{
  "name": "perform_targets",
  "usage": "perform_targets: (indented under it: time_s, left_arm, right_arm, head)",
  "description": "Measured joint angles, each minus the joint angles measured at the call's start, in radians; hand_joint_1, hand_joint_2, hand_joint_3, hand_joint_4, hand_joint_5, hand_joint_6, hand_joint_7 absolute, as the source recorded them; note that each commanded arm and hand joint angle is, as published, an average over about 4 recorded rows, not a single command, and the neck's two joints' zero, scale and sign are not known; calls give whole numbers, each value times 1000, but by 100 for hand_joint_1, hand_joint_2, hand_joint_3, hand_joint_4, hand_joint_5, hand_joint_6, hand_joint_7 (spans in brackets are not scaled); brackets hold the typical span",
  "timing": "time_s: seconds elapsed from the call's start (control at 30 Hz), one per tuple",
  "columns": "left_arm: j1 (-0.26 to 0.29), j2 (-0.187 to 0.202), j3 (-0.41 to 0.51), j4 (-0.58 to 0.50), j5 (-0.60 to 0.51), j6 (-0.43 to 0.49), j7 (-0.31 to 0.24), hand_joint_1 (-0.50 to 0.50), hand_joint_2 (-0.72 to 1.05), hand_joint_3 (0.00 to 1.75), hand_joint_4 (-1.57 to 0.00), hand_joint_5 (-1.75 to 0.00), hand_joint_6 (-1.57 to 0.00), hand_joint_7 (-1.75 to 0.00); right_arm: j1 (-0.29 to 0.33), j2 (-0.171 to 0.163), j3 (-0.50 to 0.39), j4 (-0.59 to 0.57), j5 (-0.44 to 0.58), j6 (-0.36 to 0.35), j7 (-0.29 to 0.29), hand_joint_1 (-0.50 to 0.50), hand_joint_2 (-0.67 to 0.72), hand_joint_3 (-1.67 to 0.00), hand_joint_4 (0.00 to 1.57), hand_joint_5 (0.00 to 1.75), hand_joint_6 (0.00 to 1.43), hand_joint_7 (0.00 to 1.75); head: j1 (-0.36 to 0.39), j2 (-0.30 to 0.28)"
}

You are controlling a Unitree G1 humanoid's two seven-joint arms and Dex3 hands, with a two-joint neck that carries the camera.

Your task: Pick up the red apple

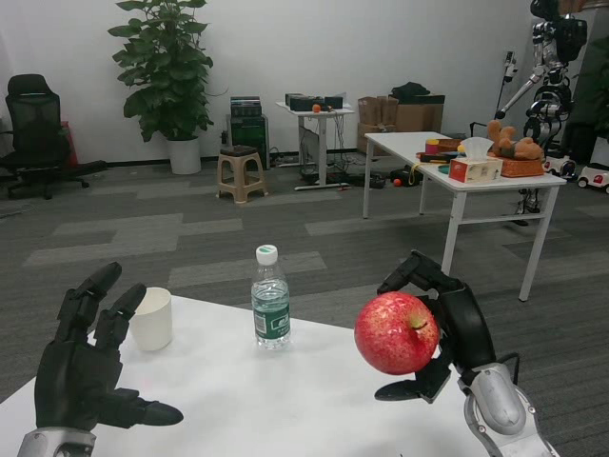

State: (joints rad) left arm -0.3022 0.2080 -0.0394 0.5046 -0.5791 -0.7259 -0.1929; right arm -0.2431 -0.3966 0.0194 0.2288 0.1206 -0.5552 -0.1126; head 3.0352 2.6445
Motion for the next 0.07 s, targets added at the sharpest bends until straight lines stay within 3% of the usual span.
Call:
perform_targets:
  time_s: [0.07]
  left_arm:
    - [0, 0, 0, 0, 0, 0, 0, -48, -16, 0, 0, -72, 0, -70]
  right_arm:
    - [0, 0, 0, 0, 0, 0, 0, 42, 53, -116, 133, 165, 103, 168]
  head:
    - [0, -2]
